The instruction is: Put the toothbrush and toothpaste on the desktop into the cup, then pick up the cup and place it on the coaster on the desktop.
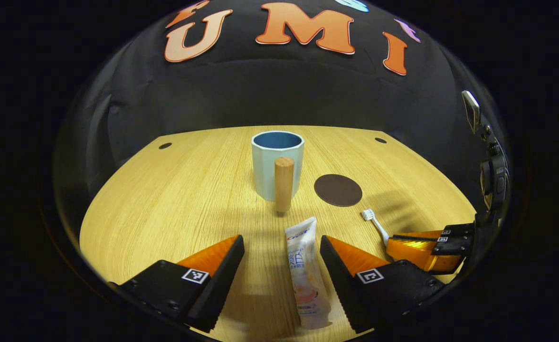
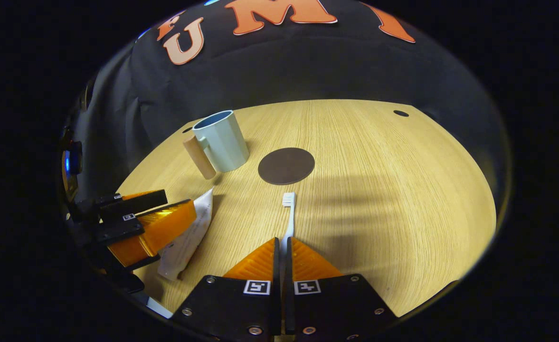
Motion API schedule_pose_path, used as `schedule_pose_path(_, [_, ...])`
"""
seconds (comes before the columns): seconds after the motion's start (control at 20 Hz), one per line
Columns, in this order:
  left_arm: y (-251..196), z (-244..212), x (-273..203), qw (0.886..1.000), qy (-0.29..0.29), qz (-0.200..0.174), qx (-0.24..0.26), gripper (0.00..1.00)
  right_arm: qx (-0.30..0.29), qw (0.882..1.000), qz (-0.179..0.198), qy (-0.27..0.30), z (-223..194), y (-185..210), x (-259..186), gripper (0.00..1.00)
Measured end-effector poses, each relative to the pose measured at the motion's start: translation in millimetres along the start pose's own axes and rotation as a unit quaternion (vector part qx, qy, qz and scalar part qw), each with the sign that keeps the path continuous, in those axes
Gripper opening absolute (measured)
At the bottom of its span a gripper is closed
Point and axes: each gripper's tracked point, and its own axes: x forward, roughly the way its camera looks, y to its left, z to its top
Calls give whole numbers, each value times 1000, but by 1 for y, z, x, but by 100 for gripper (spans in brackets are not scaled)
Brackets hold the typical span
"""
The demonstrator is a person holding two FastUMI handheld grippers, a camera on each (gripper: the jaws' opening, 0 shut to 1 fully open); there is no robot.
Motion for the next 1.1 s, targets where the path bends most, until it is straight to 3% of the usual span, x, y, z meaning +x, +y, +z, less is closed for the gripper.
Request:
schedule_pose_path(0.35, [-9, -14, 11, 1000, 28, -12, 1, 97, 13, 999, 16, -31, 18, -4, -15, 4])
schedule_pose_path(0.5, [-8, -26, 15, 999, 43, -7, -10, 69, 14, 999, 21, -48, 26, -9, -19, 4])
schedule_pose_path(0.65, [-11, -36, 20, 998, 60, -8, -13, 69, 12, 998, 28, -61, 31, -13, -22, 4])
schedule_pose_path(0.7, [-11, -37, 18, 998, 61, -3, -10, 58, 17, 997, 29, -64, 33, -14, -22, 4])
schedule_pose_path(0.75, [-10, -37, 20, 998, 62, 1, -8, 39, 19, 997, 32, -68, 33, -15, -23, 4])
schedule_pose_path(0.8, [-12, -35, 22, 998, 65, 0, -9, 50, 22, 997, 33, -70, 34, -17, -23, 4])
schedule_pose_path(0.85, [-18, -32, 23, 998, 64, -8, -14, 49, 23, 996, 35, -74, 36, -18, -23, 4])
schedule_pose_path(0.9, [-21, -34, 23, 998, 65, -14, -23, 36, 24, 996, 35, -78, 37, -20, -24, 4])
schedule_pose_path(0.95, [-22, -34, 24, 998, 64, -15, -24, 33, 25, 996, 36, -82, 38, -21, -25, 4])
schedule_pose_path(1.0, [-24, -35, 22, 998, 63, -25, -16, 17, 28, 995, 37, -86, 41, -22, -25, 4])
schedule_pose_path(1.1, [-34, -31, 19, 998, 51, -43, -12, 14, 28, 995, 39, -92, 44, -24, -27, 4])
